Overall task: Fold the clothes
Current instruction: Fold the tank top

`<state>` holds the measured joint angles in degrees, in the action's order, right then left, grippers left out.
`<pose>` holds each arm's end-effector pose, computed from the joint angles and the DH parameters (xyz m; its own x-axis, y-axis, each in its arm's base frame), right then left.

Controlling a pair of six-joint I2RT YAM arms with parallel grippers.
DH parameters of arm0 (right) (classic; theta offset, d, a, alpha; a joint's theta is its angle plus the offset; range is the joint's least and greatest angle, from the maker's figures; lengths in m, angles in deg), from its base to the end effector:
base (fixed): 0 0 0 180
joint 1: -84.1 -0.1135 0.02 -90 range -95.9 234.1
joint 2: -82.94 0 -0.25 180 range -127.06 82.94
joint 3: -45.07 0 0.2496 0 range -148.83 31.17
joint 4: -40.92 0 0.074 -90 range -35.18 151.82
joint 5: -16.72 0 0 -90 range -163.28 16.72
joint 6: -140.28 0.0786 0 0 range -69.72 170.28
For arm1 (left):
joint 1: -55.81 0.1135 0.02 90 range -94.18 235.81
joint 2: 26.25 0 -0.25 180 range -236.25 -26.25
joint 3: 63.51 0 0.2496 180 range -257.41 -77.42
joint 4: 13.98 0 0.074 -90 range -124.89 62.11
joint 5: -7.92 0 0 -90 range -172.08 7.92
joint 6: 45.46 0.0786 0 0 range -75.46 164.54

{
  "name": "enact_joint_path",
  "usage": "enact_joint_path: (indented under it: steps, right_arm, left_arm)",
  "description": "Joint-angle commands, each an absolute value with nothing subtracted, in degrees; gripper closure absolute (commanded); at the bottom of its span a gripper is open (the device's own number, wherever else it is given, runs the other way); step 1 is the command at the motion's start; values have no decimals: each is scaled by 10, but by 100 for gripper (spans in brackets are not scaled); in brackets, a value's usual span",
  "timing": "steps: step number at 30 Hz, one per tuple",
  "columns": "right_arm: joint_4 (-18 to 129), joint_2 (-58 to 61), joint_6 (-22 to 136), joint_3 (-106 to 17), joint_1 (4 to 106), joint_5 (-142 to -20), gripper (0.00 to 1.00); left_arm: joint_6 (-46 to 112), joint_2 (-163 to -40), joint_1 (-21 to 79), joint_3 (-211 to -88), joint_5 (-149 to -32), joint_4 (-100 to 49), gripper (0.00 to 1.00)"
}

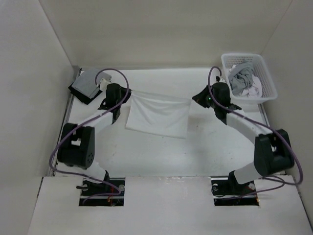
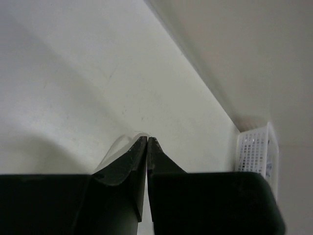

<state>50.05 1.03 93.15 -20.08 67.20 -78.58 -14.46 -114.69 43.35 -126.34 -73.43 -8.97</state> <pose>0.3431 0.1118 0.2226 -0.5572 0.5387 -0.6319 0.0138 0.7669 0.6416 0.3739 -0.0705 0.2021 -0.2419 -0.8144 -0.5275 -0.2554 0.5779 -0.7751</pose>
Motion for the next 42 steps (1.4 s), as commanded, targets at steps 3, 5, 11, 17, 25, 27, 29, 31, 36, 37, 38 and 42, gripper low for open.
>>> enact_joint_path:
  steps: [3, 5, 11, 17, 25, 27, 29, 31, 36, 37, 38, 42]
  right_arm:
    - [452, -156, 923, -337, 716, -843, 93]
    - [470, -201, 926, -378, 718, -851, 79]
    - [481, -156, 911, -339, 708, -804, 53]
    - [422, 17, 921, -116, 641, -753, 91]
    - [393, 104, 947, 43, 563, -727, 65]
    - [376, 103, 961, 64, 563, -729, 58]
    - [355, 97, 975, 79, 565, -741, 54]
    - [344, 91, 983, 86, 570, -750, 53]
    - [317, 60, 999, 88, 570, -763, 53]
    - [309, 56, 1002, 89, 572, -769, 52]
    - [306, 50, 1005, 87, 575, -773, 52]
    - [300, 34, 1011, 78, 580, -782, 54]
  left_arm:
    - [-151, -1291, 453, -1406, -713, -51, 91]
    - [-142, -1337, 457, -1445, -748, -70, 78]
    - [-139, -1249, 477, -1325, -736, -59, 66]
    - [-138, -1061, 458, -1077, -714, -37, 70]
    - [-71, -1048, 471, -1010, -835, -17, 55]
    - [-72, -1072, 465, -1020, -839, -5, 55]
    - [-78, -1091, 462, -1030, -836, 4, 55]
    - [-79, -1104, 460, -1039, -833, 1, 56]
    - [-85, -1134, 458, -1048, -807, -9, 57]
    - [-86, -1140, 458, -1051, -804, -8, 57]
    - [-87, -1146, 457, -1053, -801, -9, 58]
    - [-91, -1150, 458, -1052, -799, -12, 67]
